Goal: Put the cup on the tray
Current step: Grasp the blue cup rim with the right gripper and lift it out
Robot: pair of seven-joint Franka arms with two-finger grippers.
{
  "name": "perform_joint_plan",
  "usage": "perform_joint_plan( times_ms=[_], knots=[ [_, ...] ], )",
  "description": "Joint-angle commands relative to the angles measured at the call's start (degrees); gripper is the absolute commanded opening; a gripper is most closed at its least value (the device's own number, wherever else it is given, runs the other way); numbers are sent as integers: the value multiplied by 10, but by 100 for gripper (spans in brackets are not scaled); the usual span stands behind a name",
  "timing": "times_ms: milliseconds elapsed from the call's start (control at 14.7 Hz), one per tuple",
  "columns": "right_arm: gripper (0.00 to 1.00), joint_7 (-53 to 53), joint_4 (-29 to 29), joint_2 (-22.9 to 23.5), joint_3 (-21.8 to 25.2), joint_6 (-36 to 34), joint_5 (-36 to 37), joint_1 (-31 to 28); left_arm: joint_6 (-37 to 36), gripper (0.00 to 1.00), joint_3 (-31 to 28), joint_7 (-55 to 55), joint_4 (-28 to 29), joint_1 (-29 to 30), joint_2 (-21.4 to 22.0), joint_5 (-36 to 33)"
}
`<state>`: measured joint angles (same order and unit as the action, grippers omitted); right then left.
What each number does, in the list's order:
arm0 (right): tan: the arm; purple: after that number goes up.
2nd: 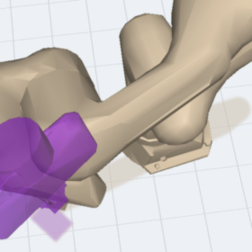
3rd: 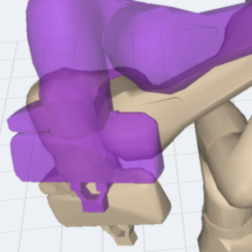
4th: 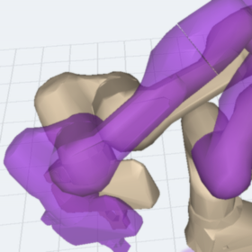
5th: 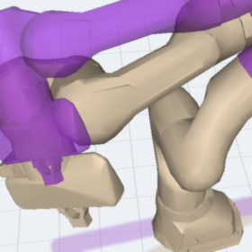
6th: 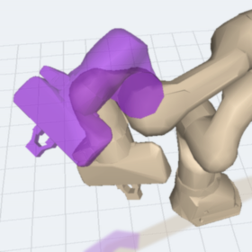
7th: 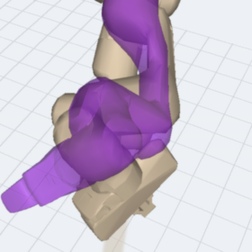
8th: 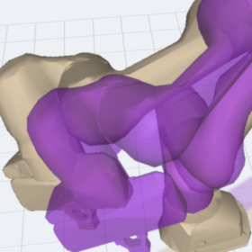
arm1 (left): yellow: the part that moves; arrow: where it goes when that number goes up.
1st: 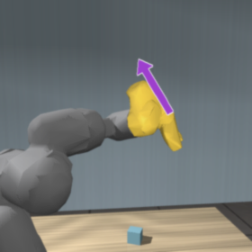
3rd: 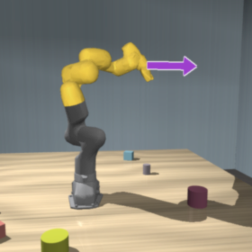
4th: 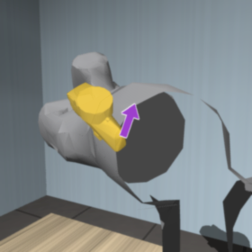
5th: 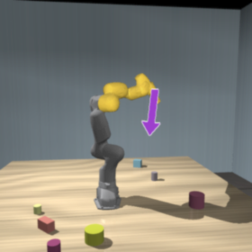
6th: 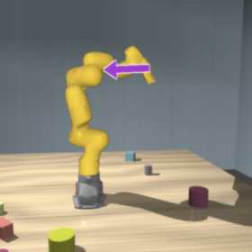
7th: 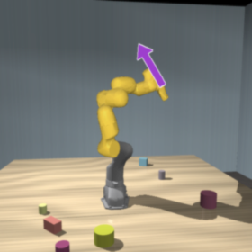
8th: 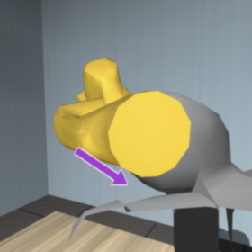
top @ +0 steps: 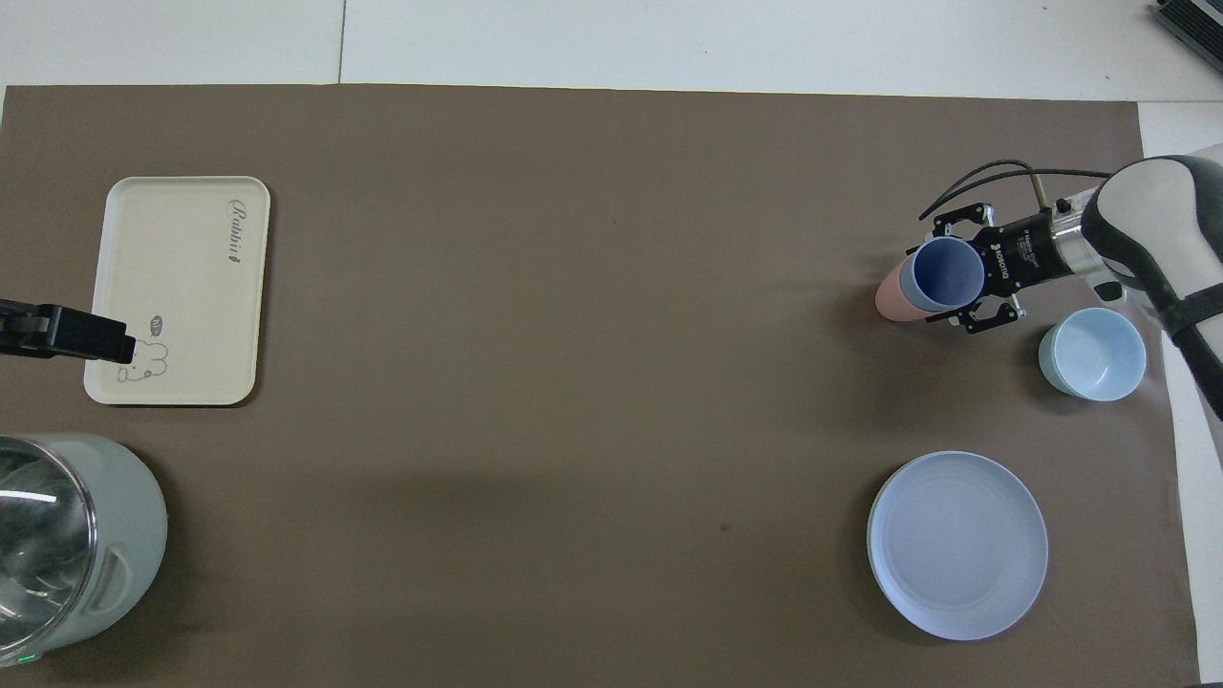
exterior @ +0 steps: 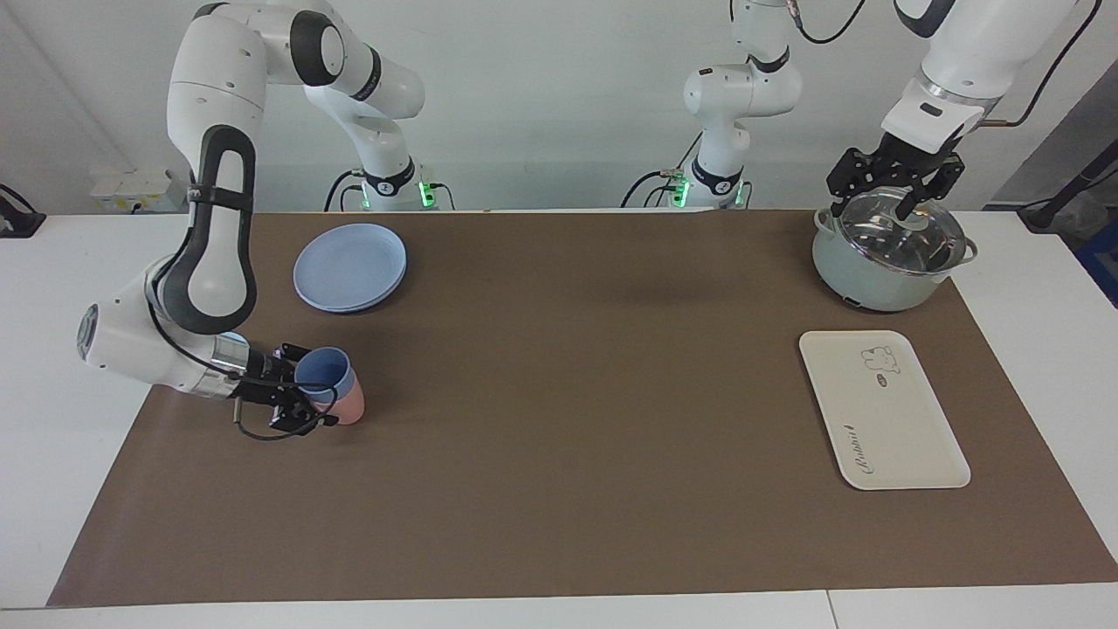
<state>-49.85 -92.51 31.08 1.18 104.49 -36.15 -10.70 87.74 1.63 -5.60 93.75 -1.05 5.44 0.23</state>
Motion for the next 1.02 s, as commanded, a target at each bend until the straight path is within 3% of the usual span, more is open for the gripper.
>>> perform_joint_plan(
  times_ms=[0, 136, 408, 612, 816, 951],
  knots=[
    [82, -8, -36, -26, -5, 1, -31, -4, 7, 100, 2, -6, 3, 7, 6, 3],
    [0, -9, -37, -28, -7, -8, -59, 0, 7, 100, 2, -6, 3, 7, 6, 3],
    [0, -44, -49, -56, -10, -8, -73, 48, 6, 100, 3, 1, 3, 7, 6, 4],
    [0, -110, -49, -85, -8, -1, -73, 108, 8, 100, 7, 90, 20, -4, 13, 7],
    [0, -188, -47, -105, -7, 40, -67, 177, 35, 100, 12, 185, 29, -50, 15, 7],
    [0, -249, -43, -115, -7, 70, -62, 222, 95, 100, 13, 304, 57, -104, 24, 14]
  ],
)
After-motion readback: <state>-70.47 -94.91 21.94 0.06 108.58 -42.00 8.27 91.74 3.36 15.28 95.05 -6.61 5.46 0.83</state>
